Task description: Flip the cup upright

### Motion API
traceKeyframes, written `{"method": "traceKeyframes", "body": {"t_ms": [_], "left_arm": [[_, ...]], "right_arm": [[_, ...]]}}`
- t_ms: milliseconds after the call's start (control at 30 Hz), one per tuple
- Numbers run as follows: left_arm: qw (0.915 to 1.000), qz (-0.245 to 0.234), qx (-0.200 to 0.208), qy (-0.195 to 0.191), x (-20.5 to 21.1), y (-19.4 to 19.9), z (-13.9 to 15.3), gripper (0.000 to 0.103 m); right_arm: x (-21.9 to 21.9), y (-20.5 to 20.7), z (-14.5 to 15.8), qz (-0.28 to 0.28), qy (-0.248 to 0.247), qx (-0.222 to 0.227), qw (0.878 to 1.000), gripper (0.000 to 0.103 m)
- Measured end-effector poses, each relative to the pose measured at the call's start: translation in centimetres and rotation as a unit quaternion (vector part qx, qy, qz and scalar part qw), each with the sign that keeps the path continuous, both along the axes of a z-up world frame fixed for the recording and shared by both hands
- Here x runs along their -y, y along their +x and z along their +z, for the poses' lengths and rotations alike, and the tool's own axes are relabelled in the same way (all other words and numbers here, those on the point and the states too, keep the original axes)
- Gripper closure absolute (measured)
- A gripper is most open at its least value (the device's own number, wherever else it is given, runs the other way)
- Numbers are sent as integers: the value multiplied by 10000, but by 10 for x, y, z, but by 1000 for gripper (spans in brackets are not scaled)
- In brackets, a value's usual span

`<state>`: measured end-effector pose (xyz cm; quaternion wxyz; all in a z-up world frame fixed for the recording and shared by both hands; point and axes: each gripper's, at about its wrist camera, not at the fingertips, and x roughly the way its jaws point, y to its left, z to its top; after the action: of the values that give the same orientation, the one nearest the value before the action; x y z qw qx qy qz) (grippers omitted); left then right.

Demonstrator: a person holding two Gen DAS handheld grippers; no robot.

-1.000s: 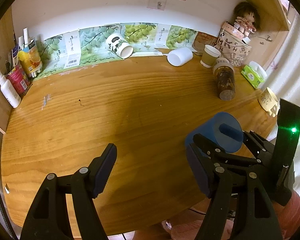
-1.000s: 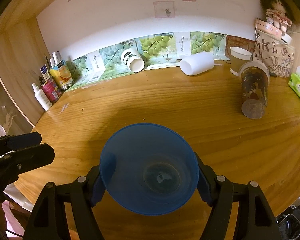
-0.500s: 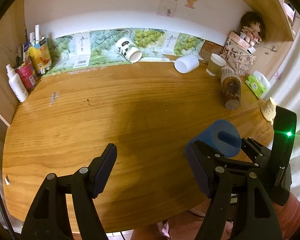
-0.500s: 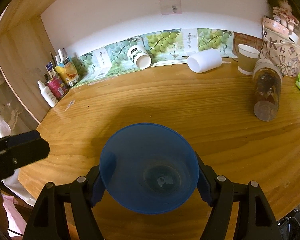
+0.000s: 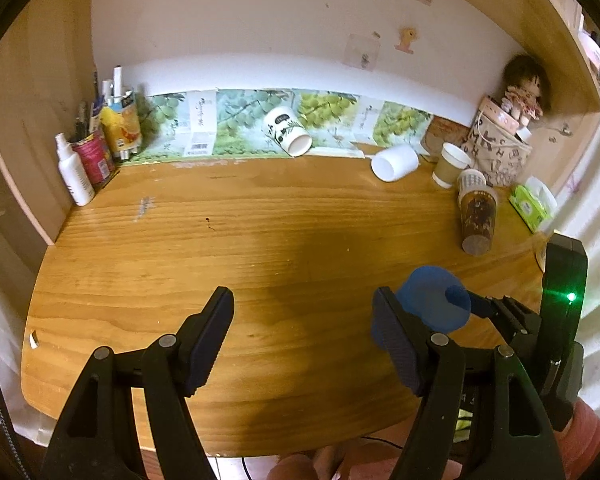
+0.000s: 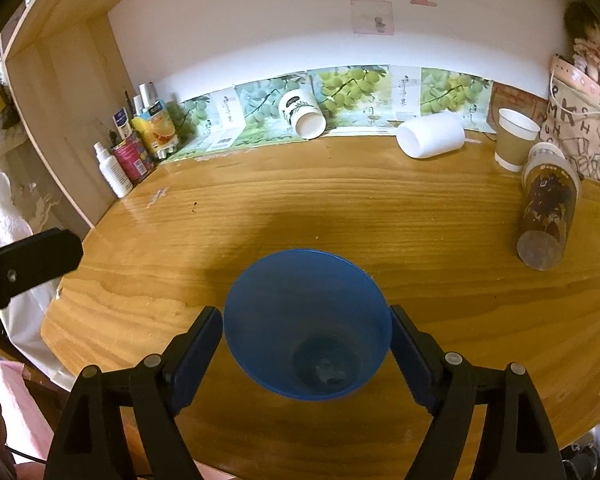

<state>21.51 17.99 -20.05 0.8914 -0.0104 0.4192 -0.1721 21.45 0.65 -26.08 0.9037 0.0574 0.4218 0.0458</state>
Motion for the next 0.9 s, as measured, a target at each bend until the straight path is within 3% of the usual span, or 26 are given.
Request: {"method": "traceKeyframes", "body": {"t_ms": [500, 833, 900], "left_arm": [[9980, 558, 8, -307, 25, -49, 9, 27], [9973, 711, -151, -35, 45, -104, -1, 27], [9963, 817, -219, 135, 45, -121, -4, 27]], "right_arm": [[36, -51, 11, 206, -198, -102, 9995, 19], [63, -115, 45, 278, -623, -101, 9976, 18], [67, -128, 52, 278, -566, -126, 9979, 13]]}}
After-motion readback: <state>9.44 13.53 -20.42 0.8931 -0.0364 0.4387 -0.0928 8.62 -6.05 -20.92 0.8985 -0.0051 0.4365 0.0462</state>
